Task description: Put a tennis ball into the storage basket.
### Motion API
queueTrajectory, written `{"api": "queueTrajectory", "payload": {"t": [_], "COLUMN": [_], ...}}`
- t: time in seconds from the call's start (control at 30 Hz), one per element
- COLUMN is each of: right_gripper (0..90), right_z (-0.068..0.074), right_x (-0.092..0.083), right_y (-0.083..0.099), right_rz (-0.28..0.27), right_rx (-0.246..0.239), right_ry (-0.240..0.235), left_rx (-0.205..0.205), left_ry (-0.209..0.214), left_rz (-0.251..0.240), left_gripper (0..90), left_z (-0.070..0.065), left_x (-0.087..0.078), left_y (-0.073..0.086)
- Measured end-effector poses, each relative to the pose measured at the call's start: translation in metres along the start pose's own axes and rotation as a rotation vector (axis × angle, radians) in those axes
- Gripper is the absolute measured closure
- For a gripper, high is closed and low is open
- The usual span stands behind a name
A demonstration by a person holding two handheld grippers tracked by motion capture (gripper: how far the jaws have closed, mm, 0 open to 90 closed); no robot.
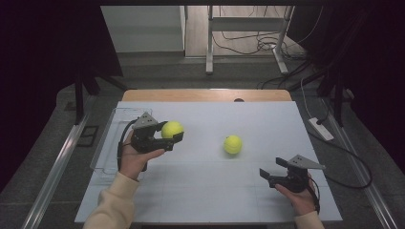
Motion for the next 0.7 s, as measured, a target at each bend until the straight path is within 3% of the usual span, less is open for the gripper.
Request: {"api": "queueTrajectory", "payload": {"t": [0.7], "right_gripper": [12.9], "right_z": [0.001], "right_x": [-0.004], "right_y": [0.001], "right_rz": [-0.004], "right_rx": [-0.003], "right_ry": [0.005], "left_rx": [-0.015], "left_ry": [-0.054], "left_rz": [0.008], "left_gripper": [27.1], "left_z": [0.018], "left_x": [0.0], "left_y": [-0.012]}}
Point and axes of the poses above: each handheld gripper's, and its own axes: x roughly forward along the jaws, y roughly out of its underside, z roughly to its left, the point moved 2 cm from there along x, roughly forward along the jaws, and after that the axes turned 2 degrees about -x, right-handed, at the moved point
